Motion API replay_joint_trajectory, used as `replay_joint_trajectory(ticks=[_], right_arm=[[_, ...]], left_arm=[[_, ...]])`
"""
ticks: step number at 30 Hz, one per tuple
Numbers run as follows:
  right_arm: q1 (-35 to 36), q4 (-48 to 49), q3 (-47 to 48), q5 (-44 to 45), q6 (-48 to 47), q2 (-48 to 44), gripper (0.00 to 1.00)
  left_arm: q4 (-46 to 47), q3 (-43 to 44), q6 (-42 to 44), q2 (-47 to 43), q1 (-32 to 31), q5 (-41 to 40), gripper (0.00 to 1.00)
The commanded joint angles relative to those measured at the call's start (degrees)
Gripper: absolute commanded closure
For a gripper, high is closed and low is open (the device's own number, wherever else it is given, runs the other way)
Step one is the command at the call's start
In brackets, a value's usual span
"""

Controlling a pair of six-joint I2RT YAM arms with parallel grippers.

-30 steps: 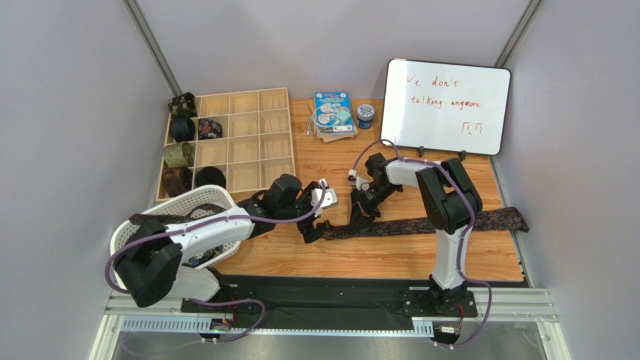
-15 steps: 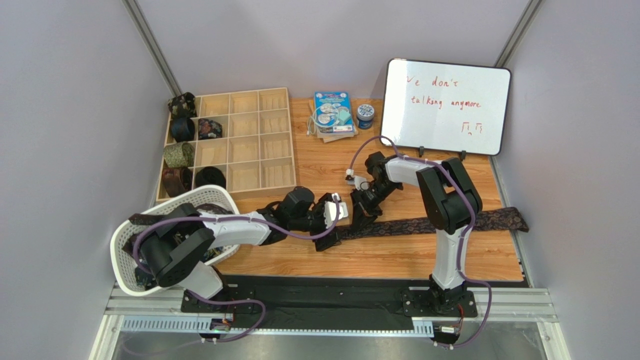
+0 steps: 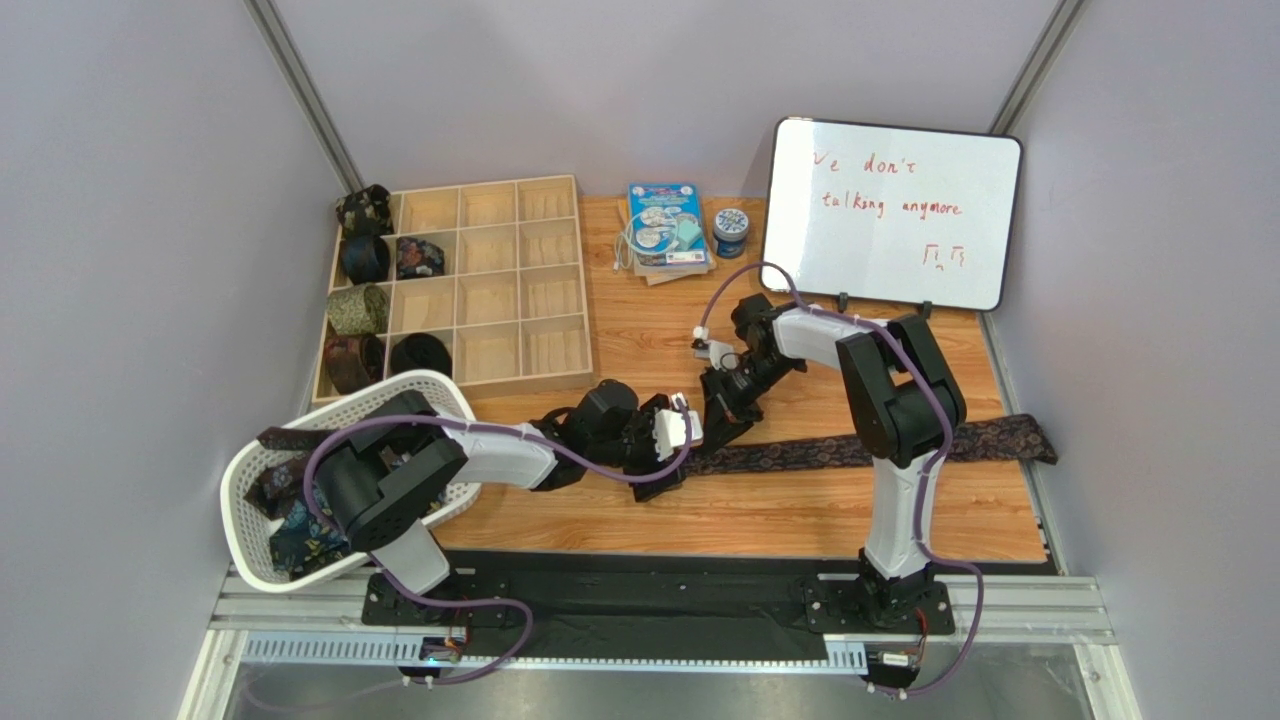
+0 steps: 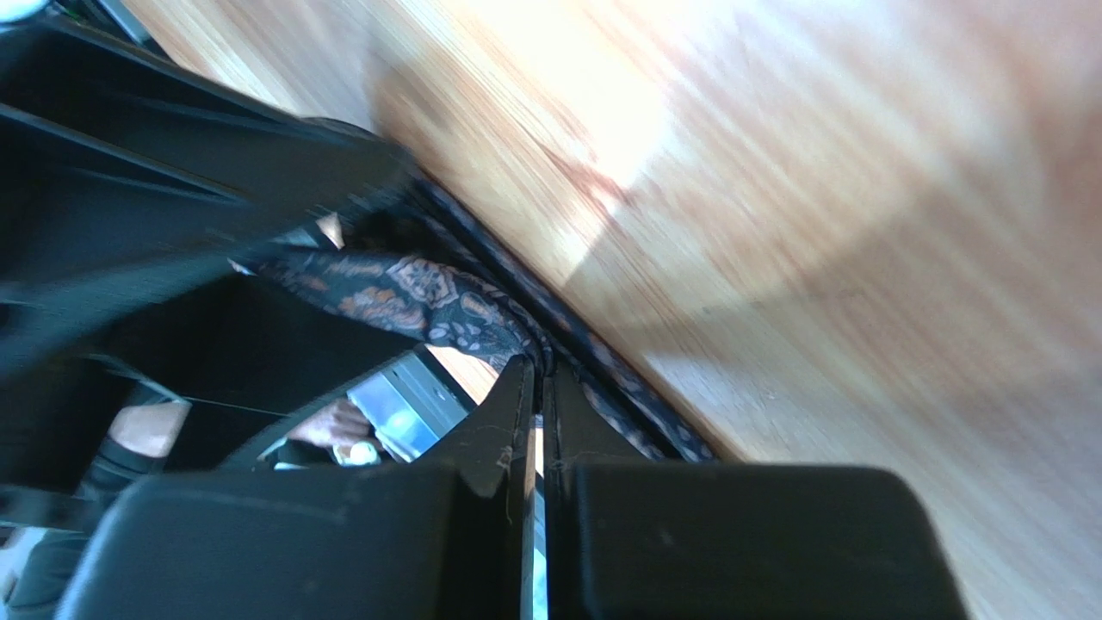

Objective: Roll the ties
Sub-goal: Roll the tie at the center of the board.

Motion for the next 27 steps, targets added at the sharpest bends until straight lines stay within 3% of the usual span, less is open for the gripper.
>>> replay_joint_trajectory(ticks=[1, 3, 8, 14, 17, 20, 22, 25, 27], right_arm=[[0.90, 2.47, 3.59, -3.18, 1.97, -1.49, 1.00], [1.51, 4.05, 3.50, -4.94, 6.19, -1.49, 1.00], [3.97, 1.42, 5.35, -2.75, 3.91, -2.02, 1.00], [3.97, -1.48, 6.75, -1.35, 2.59, -0.70, 1.00], [3.97, -1.92, 5.35, -0.73, 2.59, -2.19, 1.00], [3.45, -3.06, 3.77, 0.15, 0.93, -3.25, 1.00], [3.36, -3.15, 2.89, 1.11, 0.66, -3.51, 1.00], [3.27, -2.80, 2.36, 1.81, 0.48, -2.46, 1.00], [3.36, -1.84, 2.10, 2.69, 0.57, -2.02, 1.00]], left_arm=[[3.98, -0.26, -3.56, 0.77, -0.11, 2.93, 0.18], [1.44, 0.00, -4.80, -0.36, -0.02, 0.93, 0.21], [7.47, -4.91, -2.69, -0.20, 0.16, 1.79, 0.37], [8.98, -5.18, -5.86, 2.97, 0.33, 1.18, 0.56], [7.67, -4.48, -4.89, 3.23, 0.51, 0.21, 0.61], [6.70, -4.48, -4.98, 2.71, 0.59, -0.84, 0.56], [6.61, -4.65, -5.24, 1.92, 0.95, -0.85, 0.43], [5.55, -4.74, -5.42, -0.63, 2.09, 0.38, 0.34], [3.63, -4.48, -6.82, -3.17, 3.58, 1.78, 0.32]])
